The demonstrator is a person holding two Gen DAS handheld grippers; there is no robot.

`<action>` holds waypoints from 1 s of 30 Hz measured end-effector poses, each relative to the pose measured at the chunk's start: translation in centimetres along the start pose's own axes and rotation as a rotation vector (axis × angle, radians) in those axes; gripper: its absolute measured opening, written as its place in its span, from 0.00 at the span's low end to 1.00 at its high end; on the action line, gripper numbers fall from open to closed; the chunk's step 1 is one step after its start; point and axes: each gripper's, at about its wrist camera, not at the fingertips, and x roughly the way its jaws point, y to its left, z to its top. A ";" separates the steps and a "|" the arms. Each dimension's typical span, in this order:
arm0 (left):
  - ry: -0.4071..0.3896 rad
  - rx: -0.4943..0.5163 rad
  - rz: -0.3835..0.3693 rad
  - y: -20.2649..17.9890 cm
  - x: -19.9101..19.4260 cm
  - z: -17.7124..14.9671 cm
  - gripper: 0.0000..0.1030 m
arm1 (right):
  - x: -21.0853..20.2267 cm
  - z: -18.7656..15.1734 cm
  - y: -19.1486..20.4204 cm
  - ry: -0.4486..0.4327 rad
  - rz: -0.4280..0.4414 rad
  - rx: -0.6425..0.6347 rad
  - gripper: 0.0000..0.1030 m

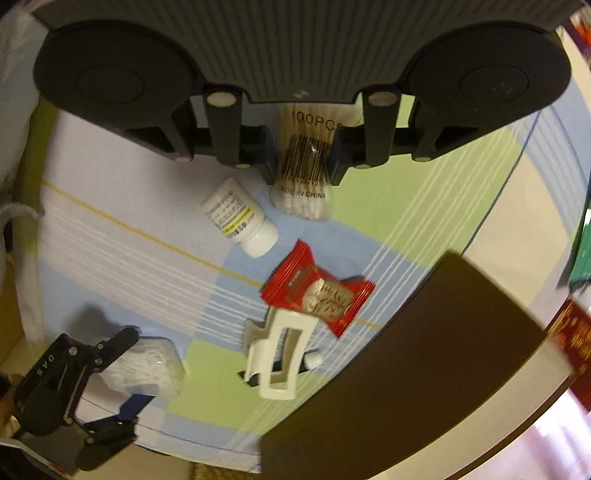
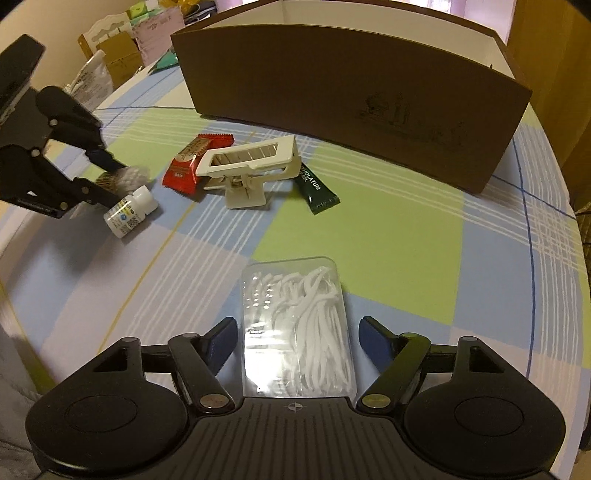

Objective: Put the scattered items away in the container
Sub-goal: 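Grasp the cotton swab pack with the left tool while the right tool grasps the floss box, then carry the swab pack and floss box with both tools over the box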

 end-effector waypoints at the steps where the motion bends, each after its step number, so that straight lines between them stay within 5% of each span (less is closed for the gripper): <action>1: 0.007 -0.029 0.013 -0.1 -0.2 -0.2 0.20 | 0.0 0.1 0.1 -0.001 -0.013 -0.012 0.67; 2: 0.013 -0.056 0.026 -0.3 -0.3 -0.4 0.20 | 0.0 0.3 0.2 -0.001 -0.027 -0.027 0.58; 13: -0.008 -0.357 0.134 -1.5 -3.9 -1.9 0.18 | -1.1 0.7 -0.2 -0.025 -0.003 -0.006 0.58; 30: -0.206 -0.420 0.232 -4.5 -9.2 3.6 0.18 | -6.2 2.8 -3.6 -0.145 0.055 0.007 0.58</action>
